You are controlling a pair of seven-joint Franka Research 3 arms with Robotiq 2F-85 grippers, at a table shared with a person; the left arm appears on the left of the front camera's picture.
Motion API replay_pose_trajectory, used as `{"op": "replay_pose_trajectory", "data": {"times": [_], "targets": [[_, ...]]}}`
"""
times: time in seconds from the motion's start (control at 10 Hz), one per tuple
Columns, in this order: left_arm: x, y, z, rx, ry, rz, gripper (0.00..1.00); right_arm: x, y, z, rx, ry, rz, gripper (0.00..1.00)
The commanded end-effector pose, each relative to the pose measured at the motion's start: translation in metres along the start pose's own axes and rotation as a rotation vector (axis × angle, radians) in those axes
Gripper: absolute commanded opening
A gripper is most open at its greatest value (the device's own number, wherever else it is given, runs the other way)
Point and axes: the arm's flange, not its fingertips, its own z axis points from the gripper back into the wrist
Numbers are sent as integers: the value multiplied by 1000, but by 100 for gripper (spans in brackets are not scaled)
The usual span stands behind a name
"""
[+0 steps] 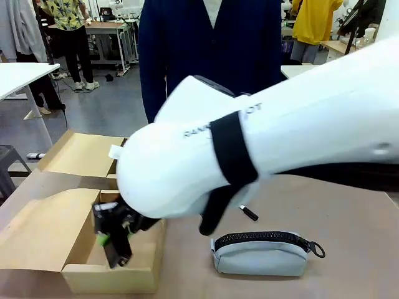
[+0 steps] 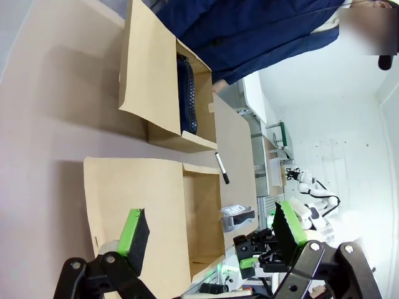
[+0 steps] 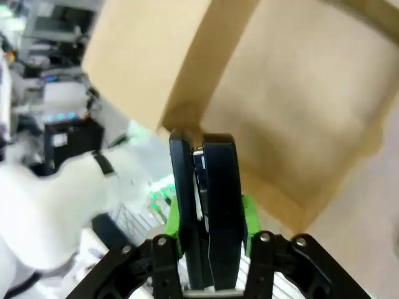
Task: Place items inside the box.
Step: Pick up a Pencil pouch or Stapler and place it inside the Mailer Box closest to the robot.
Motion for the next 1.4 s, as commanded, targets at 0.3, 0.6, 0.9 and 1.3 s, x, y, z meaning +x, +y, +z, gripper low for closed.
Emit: {"op": "replay_pose_trajectory", "data": {"times": [0.3,0.6,0.9,1.3], "targets": [[0,0,-2,-23,-14,-18,100,47,25,-63,-129,-60,-28,42],[0,0,-2,-23,-14,-18,100,48,9,-58,-131,-79,-61,42],[0,0,-2,-23,-14,-18,100,46,3,-61,-108,-53,-52,100],[0,0,-2,-23,-14,-18,100,40,-10,-56,-55,-73,-79,100]]}}
